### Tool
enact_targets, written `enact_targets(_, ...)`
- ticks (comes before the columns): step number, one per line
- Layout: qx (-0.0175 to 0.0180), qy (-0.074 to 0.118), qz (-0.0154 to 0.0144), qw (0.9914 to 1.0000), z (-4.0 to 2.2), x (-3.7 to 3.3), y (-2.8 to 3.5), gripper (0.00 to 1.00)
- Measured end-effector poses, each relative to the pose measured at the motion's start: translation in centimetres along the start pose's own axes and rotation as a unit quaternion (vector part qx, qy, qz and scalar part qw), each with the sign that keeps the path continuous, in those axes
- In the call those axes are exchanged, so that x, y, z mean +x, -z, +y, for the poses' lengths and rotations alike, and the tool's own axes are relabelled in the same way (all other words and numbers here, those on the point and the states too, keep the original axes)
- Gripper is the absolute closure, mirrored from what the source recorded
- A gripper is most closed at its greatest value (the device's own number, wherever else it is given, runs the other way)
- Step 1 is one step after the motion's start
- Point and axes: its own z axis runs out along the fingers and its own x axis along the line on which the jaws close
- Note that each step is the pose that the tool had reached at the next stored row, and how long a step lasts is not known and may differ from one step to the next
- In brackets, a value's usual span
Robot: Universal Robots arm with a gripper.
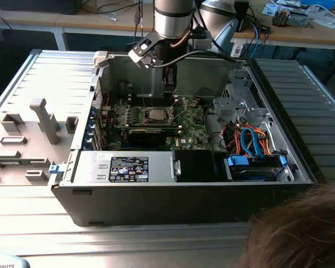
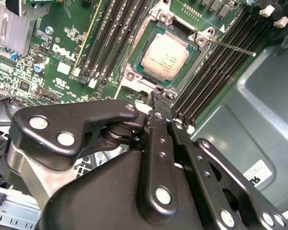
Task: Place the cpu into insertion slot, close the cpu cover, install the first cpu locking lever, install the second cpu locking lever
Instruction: 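Close the cpu cover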
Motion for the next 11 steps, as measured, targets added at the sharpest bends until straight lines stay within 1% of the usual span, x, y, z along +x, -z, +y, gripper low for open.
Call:
enact_targets(9,0.0000,0.000,0.0000,1.00000,0.64,0.01,-0.04,0.89)
enact_targets(11,0.0000,0.000,0.0000,1.00000,0.92,0.00,-0.05,0.89)
